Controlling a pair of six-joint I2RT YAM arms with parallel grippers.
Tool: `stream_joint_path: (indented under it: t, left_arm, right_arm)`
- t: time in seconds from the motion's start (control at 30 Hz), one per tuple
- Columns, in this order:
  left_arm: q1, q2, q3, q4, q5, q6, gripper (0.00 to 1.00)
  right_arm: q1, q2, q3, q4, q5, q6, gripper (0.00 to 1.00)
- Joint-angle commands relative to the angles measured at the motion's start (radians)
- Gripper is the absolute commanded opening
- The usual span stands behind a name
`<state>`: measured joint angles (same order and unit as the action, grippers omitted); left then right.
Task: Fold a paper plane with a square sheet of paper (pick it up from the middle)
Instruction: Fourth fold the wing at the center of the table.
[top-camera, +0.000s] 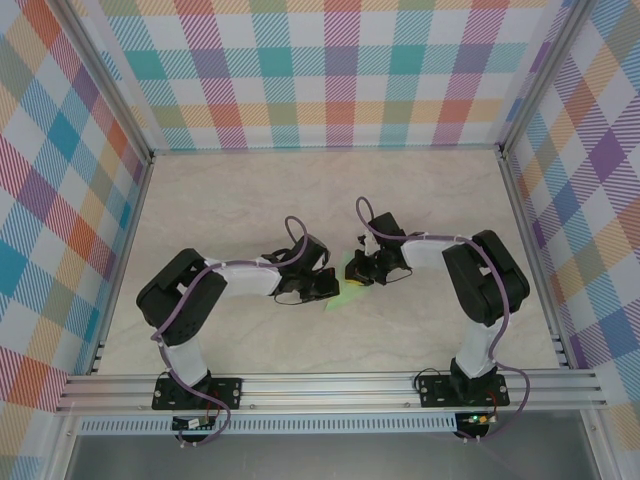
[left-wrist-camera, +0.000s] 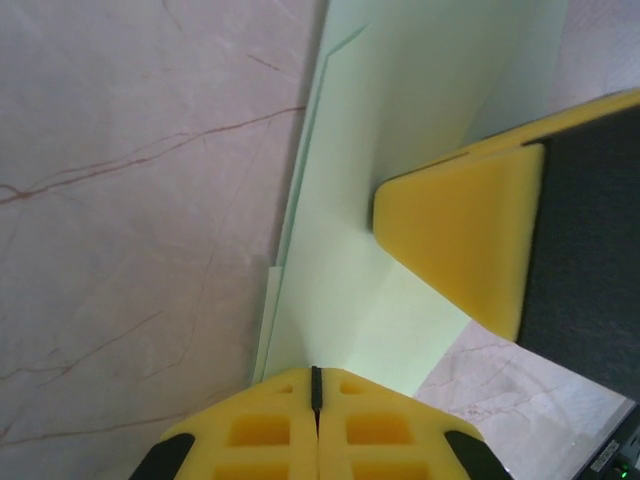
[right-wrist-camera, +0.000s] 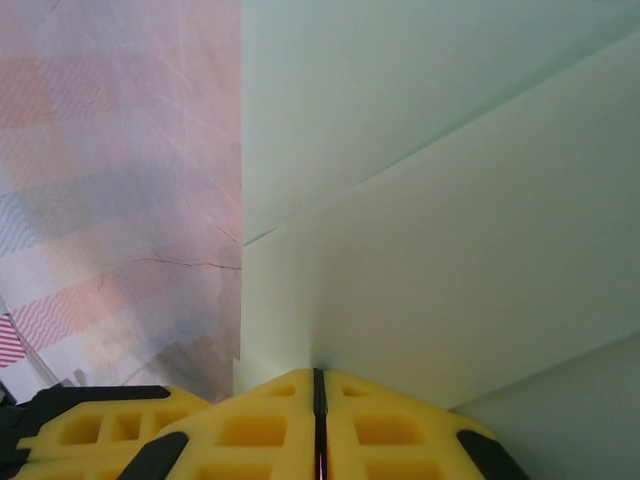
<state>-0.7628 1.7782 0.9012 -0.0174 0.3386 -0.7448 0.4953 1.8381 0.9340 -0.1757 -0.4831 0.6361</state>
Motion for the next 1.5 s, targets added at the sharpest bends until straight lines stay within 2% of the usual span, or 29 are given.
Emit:
stream_joint_path:
  t: [0.0,0.2,0.37,0.83,1.07,1.3,1.47]
  left_arm:
    - [0.013,-0.045,0.028,-0.021,0.027,0.048,0.08]
    - [0.020,0.000,0.023,0.062,0.098,0.025,0.10]
    - [0.021,0.014,0.008,0.067,0.124,0.022,0.10]
    - [0.020,0.046,-0.023,-0.038,0.121,0.036,0.11]
    - [0.020,0.046,-0.046,-0.030,0.113,0.018,0.11]
    - [0.016,-0.050,-0.081,-0.001,0.132,-0.011,0.12]
    - [0.013,-0.040,-0.115,0.005,0.124,-0.024,0.12]
  right_arm:
    - [0.002,0.062,-0.002,-0.103,0.093,-0.028,0.09]
    - [0.002,0.086,0.011,-0.126,0.100,-0.023,0.09]
    - [0.002,0.100,0.020,-0.146,0.110,-0.021,0.09]
    - [0.002,0.136,0.037,-0.177,0.123,-0.017,0.09]
    - [0.002,0.142,0.041,-0.183,0.123,-0.016,0.09]
    - [0.002,0.148,0.042,-0.183,0.120,-0.018,0.09]
    - [0.002,0.159,0.046,-0.185,0.118,-0.019,0.09]
